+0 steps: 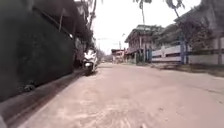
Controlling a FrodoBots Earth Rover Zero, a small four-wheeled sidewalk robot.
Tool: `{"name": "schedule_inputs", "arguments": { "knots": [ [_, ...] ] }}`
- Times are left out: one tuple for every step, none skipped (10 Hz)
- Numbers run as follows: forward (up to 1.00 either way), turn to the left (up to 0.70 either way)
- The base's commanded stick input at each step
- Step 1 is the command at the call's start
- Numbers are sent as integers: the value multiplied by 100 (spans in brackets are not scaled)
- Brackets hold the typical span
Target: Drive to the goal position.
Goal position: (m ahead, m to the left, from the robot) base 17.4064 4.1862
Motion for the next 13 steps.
{"name": "schedule_inputs", "arguments": {
  "knots": [
    [100, 0],
    [100, 0],
    [100, 0],
    [100, 0],
    [100, 0],
    [100, 0],
    [100, 0],
    [100, 0],
    [100, 0],
    [100, 0],
    [100, 0],
    [100, 0],
    [100, 0]
  ]
}}
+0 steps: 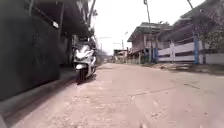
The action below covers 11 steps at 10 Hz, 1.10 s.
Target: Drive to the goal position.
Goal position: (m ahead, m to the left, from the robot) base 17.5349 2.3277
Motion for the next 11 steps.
{"name": "schedule_inputs", "arguments": {
  "knots": [
    [100, 0],
    [100, 0],
    [100, 0],
    [100, -24],
    [100, -38],
    [100, -17],
    [100, 0],
    [100, 0],
    [100, 0],
    [100, 0],
    [100, 0]
  ]
}}
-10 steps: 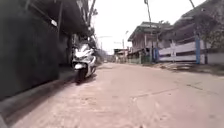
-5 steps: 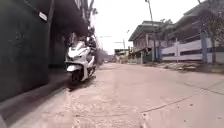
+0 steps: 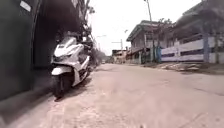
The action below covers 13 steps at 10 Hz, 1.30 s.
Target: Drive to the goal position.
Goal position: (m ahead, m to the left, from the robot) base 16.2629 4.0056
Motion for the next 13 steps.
{"name": "schedule_inputs", "arguments": {
  "knots": [
    [100, 0],
    [100, 0],
    [100, 0],
    [100, 0],
    [100, 0],
    [100, 0],
    [100, 0],
    [100, 0],
    [100, 0],
    [100, 0],
    [100, 0],
    [100, 0],
    [100, 0]
  ]
}}
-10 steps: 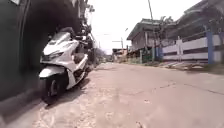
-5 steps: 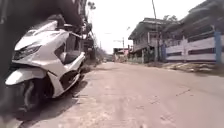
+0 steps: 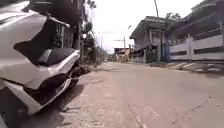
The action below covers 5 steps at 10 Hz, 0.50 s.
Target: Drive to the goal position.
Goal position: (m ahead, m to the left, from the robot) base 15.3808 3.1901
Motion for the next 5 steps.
{"name": "schedule_inputs", "arguments": {
  "knots": [
    [100, 0],
    [100, 0],
    [100, 0],
    [100, 0],
    [100, 0]
  ]
}}
